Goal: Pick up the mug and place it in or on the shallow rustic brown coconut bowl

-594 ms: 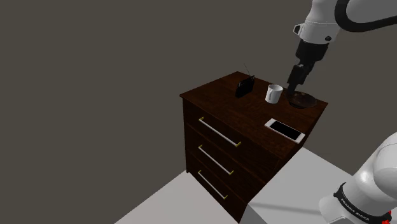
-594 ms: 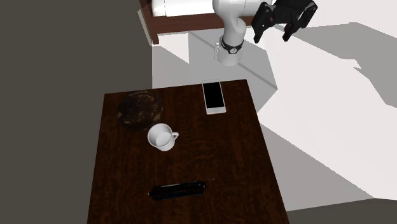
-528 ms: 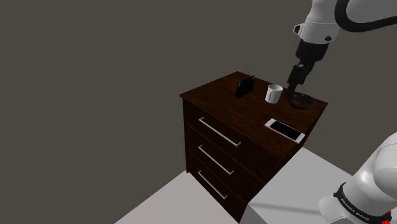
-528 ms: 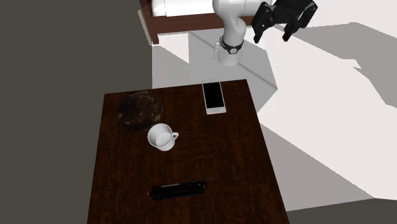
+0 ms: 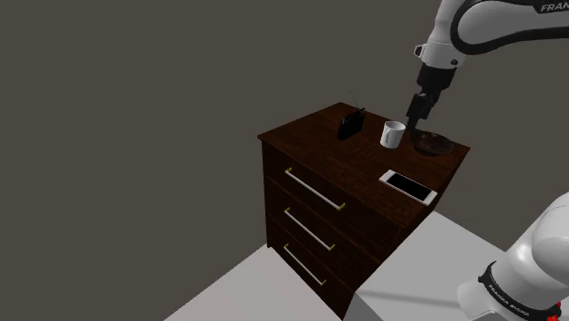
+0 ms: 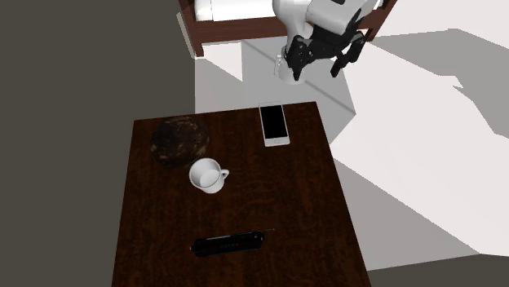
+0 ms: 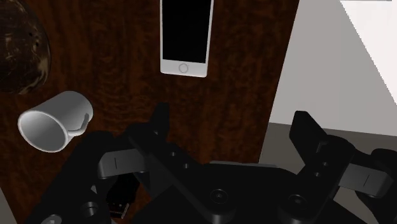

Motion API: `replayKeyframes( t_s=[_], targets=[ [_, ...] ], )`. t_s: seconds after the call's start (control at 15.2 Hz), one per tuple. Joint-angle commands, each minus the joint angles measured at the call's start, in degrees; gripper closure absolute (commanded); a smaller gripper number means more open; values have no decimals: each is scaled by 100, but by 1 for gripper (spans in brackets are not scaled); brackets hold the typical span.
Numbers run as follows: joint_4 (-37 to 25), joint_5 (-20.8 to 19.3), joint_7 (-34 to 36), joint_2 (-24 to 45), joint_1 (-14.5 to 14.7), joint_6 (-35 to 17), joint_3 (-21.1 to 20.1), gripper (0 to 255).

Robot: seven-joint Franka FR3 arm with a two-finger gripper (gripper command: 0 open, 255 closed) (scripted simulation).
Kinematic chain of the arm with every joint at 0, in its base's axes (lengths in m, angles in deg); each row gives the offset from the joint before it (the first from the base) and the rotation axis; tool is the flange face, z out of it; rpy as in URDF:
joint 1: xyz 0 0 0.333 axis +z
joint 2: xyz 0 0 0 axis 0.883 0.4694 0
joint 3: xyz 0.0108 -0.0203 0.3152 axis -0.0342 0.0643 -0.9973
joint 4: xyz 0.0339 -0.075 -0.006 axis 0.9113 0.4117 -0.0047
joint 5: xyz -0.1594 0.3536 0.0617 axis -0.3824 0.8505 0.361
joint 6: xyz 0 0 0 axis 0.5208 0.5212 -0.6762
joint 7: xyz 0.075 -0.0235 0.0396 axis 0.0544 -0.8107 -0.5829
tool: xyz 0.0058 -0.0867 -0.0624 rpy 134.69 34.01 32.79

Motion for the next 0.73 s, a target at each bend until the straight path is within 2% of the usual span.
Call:
replayKeyframes(
  t_s=[0.0, 0.33, 0.66],
  targets=[
    [-130, -62, -244, 316, -73, -185, 220, 0],
    [-506, -95, -826, 1146, -209, -615, 726, 0],
    [-1058, 53, -1448, 2085, -316, -951, 1188, 0]
  ],
)
